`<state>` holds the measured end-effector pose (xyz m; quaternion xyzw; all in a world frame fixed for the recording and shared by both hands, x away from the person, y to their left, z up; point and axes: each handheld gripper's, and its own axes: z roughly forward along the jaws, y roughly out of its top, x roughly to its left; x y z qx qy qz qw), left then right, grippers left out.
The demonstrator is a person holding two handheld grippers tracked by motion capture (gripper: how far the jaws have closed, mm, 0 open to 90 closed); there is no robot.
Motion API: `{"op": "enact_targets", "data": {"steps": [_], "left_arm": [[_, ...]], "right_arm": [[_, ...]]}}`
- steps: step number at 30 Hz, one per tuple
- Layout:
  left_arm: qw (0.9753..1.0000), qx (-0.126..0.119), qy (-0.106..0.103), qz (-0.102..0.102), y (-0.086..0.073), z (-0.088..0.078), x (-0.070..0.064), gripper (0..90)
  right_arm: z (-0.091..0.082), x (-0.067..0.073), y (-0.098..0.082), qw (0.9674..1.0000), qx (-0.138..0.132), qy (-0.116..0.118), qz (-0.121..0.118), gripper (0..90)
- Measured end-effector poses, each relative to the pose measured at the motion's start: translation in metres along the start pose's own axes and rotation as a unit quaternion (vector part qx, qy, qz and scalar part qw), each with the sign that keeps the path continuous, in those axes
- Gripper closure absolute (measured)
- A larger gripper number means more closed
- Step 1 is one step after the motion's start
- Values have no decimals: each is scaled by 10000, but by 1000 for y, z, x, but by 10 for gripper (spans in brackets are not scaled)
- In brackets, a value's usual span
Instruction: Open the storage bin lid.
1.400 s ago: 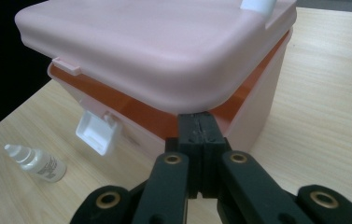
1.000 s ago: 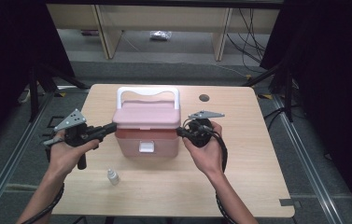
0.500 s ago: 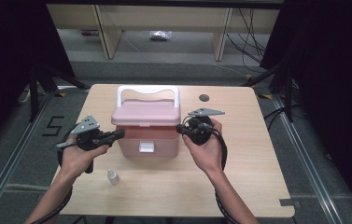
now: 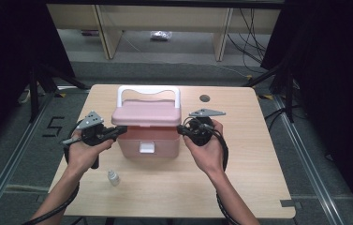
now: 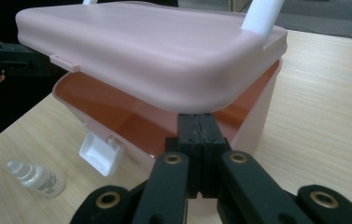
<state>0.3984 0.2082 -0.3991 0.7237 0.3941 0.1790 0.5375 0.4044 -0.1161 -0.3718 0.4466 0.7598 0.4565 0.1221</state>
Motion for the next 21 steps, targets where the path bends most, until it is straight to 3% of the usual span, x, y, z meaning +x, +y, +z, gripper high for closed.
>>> {"op": "enact_targets", "data": {"steps": [1,2,3,4,6,8,11,12,13,21], "left_arm": [[10000,-2,-4,-1,0,0,0,897],[10000,-12,6,-5,1,0,0,897],[10000,-30,10,1,2,0,0,897],[10000,-40,-11,10,3,1,0,897],[10000,-49,4,3,4,1,0,897],[10000,-65,-2,22,6,1,0,897],[10000,-84,9,32,9,0,-1,897],[9999,-96,7,38,10,1,0,897],[9999,-98,13,41,11,1,0,897],[9999,-167,40,17,14,2,1,897]], "right_arm": [[0,-1,0,10000,7,6,-92,900],[-1,2,-1,10000,22,-22,18,900],[-1,1,-2,9999,29,27,-124,900],[-1,3,-4,10000,19,16,-71,900],[0,7,-6,9997,47,103,-212,900],[1,10,-7,9997,82,150,-150,900],[4,12,-8,9993,101,194,-293,900],[5,14,-9,9995,128,190,-214,900],[7,16,-10,9990,137,226,-347,900],[17,26,-18,9984,275,294,-389,900]]}}
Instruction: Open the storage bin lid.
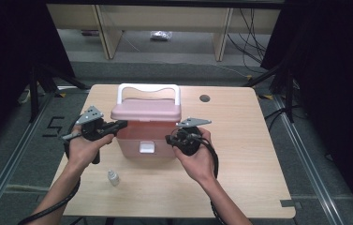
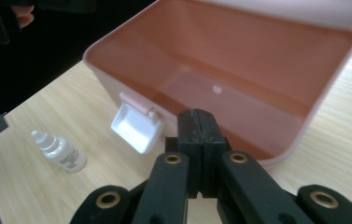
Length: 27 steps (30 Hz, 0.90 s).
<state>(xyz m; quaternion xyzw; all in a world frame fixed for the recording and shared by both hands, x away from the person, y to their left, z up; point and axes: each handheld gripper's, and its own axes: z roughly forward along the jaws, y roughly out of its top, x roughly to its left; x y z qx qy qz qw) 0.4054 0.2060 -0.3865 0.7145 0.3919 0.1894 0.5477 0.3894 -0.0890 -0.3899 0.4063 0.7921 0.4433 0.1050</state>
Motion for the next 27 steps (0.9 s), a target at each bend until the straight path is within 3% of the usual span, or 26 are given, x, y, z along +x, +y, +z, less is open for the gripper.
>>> {"op": "enact_targets", "data": {"steps": [2,3,8,10,14,27], "left_arm": [[10000,-11,5,-2,2,0,0,897],[10000,-17,11,12,2,0,0,897],[10000,-39,24,27,5,0,1,897],[10000,-47,35,18,6,1,1,897],[10000,-68,50,27,9,1,2,897],[9997,-183,112,66,23,3,5,897]], "right_arm": [[4,2,-1,9999,3,45,-125,900],[6,5,-2,9999,49,145,-19,900],[18,12,-4,9993,83,221,-277,900],[21,17,-4,9995,157,230,-155,900],[30,23,-5,9991,199,191,-334,900],[48,32,-11,9980,275,237,-516,900]]}}
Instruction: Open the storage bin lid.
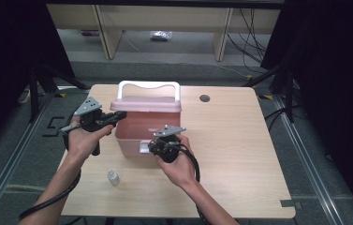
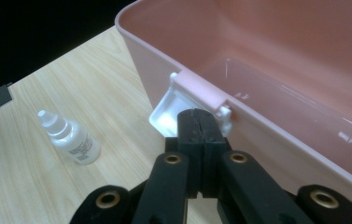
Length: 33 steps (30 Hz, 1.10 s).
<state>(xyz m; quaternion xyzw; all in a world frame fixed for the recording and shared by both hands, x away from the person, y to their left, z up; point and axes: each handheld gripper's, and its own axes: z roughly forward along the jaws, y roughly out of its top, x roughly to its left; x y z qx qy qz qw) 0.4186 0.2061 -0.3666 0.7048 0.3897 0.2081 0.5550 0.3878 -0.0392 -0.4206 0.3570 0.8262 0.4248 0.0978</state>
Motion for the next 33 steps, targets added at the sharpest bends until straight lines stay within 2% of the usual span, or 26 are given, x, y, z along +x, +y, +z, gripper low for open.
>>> {"op": "enact_targets", "data": {"steps": [1,2,3,4,5,7,8,11,12,15,17,19,21,23,24,27,33], "left_arm": [[10000,-3,8,-17,1,0,0,897],[10000,-14,16,-8,2,1,0,897],[10000,-15,14,-8,3,1,1,897],[10000,-21,18,-8,4,1,1,897],[10000,-26,22,-9,4,1,1,897],[10000,-36,37,-27,6,2,2,897],[10000,-40,45,-15,7,2,2,897],[10000,-64,65,-21,9,2,3,896],[9999,-75,75,-26,9,2,3,897],[9999,-91,94,-21,11,3,4,897],[9999,-112,117,-44,12,4,5,897],[9998,-115,138,-47,13,5,6,897],[9998,-122,155,-46,14,6,7,897],[9998,-126,175,-46,15,8,8,897],[9997,-128,186,-60,15,8,8,897],[9997,-140,210,-60,16,11,9,897],[9991,-273,321,-68,18,15,10,897]], "right_arm": [[2,0,0,10000,-33,-11,-69,900],[2,2,0,10000,3,0,10,900],[3,2,0,10000,-23,-6,-8,900],[4,1,0,9999,-14,-41,-100,900],[5,3,0,10000,42,-8,31,900],[6,3,0,10000,-11,-44,-54,900],[7,3,0,10000,-37,-17,14,900],[8,1,0,9999,-7,-65,-130,900],[8,3,0,10000,52,-59,-7,900],[8,3,0,10000,29,-64,-63,900],[7,4,0,9999,86,-64,41,900],[8,3,0,9999,37,-86,-62,900],[9,3,-1,9999,-48,-84,-54,900],[8,3,-1,9999,10,-88,-70,900],[10,3,-1,9999,-83,-92,-45,900],[8,3,-1,10000,4,-78,-60,900],[8,3,-2,10000,-2,-79,-52,900]]}}
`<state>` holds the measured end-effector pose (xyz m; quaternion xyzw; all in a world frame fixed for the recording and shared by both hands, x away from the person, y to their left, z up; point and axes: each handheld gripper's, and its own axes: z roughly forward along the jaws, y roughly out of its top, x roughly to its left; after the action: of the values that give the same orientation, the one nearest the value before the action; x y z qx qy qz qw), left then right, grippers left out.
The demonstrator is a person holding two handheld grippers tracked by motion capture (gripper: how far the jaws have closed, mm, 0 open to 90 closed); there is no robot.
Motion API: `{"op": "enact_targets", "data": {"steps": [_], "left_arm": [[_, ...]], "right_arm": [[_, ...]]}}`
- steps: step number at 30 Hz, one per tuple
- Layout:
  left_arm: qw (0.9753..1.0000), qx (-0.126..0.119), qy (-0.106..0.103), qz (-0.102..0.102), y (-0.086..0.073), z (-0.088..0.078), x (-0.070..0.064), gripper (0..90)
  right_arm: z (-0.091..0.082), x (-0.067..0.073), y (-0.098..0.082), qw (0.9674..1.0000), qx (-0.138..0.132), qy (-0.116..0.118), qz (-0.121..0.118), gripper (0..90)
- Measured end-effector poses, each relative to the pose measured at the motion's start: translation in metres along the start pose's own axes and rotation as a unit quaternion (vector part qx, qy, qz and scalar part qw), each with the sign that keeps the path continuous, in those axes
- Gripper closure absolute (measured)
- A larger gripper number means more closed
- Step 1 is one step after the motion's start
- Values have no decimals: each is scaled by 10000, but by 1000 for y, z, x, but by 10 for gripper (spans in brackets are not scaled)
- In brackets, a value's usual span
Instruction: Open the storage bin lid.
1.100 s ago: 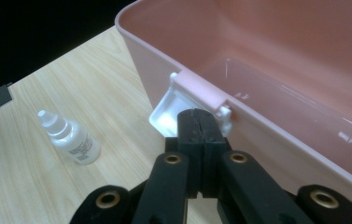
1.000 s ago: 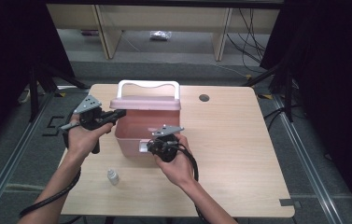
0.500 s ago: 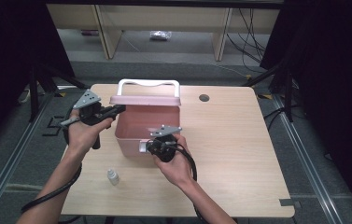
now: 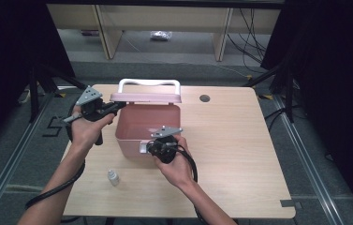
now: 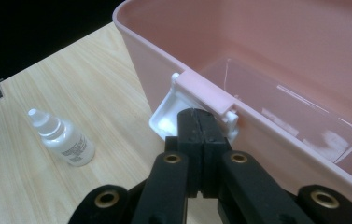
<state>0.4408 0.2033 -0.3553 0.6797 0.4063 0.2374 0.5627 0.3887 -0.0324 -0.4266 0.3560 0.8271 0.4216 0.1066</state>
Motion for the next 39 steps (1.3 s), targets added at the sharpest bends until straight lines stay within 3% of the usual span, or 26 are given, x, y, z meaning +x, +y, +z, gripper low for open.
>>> {"op": "enact_targets", "data": {"steps": [7,39], "left_arm": [[9999,-128,79,-39,1,4,2,897],[9970,-614,474,-44,11,23,7,897]], "right_arm": [[1,-1,0,9999,-19,-34,-128,900],[0,-1,0,10000,-21,-24,-94,900]]}}
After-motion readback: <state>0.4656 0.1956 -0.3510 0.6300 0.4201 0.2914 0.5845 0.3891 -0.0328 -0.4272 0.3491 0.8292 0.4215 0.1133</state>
